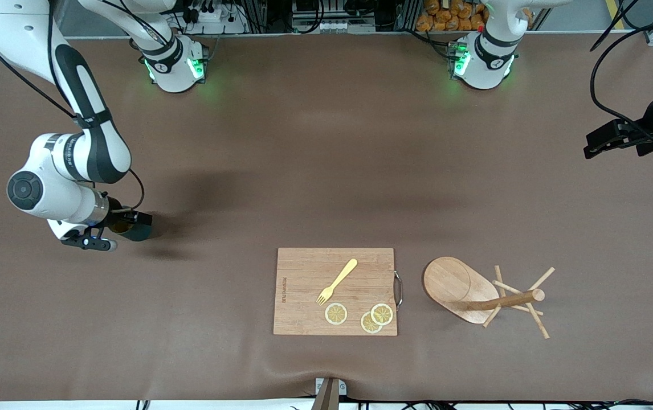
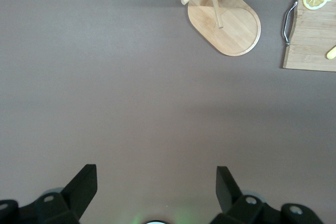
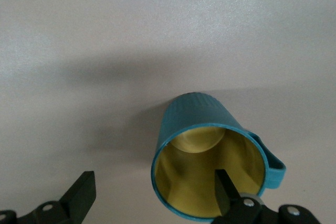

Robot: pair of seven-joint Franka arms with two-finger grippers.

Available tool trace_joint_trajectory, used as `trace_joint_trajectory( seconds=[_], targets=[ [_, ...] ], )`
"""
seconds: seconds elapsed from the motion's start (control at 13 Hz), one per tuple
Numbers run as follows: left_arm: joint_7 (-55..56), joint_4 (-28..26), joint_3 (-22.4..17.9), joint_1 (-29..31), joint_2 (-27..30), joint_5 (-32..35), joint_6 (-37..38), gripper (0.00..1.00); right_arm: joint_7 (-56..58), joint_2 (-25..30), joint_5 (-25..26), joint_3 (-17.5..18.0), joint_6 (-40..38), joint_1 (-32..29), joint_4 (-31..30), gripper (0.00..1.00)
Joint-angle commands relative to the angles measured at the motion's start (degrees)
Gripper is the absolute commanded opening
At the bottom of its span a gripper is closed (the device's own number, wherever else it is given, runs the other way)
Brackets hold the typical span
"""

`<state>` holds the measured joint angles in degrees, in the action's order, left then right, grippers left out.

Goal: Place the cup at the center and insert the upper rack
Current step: 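Close the right gripper on the teal mug's rim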

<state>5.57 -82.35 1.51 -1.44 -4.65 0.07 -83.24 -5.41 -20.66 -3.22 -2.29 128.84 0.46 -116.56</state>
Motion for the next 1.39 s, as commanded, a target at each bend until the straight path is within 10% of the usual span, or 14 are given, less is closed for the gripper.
trace_joint_trajectory(
  seconds=[0.0, 0.23, 0.46, 0.69, 1.31],
  targets=[
    [-0.38, 0.62, 0.33, 0.21, 0.34, 0.37, 0.89, 1.0, -0.83, -0.61, -0.56, -0.09, 0.45, -0.02, 0.63, 1.0],
    [-0.12, 0.62, 0.33, -0.06, 0.25, 0.37, 0.89, 1.0, -0.83, -1.58, -0.56, -0.09, 1.68, 0.07, 0.54, 1.0],
    [-0.65, 0.62, 0.33, 0.29, 0.25, 0.37, 0.89, 1.0, -0.83, -1.49, -0.56, -0.09, 1.24, -0.02, 0.45, 0.39],
    [-0.38, 0.62, 0.33, -0.06, 0.25, 0.28, 0.89, 1.0, -0.92, -1.4, -0.56, -0.09, 0.98, -0.1, 0.45, 0.09],
    [-0.38, 0.62, 0.33, -0.06, 0.25, 0.28, 0.89, 1.0, -0.83, 0.09, -0.47, -0.17, -2.79, -0.19, 1.15, 0.0]
  ],
)
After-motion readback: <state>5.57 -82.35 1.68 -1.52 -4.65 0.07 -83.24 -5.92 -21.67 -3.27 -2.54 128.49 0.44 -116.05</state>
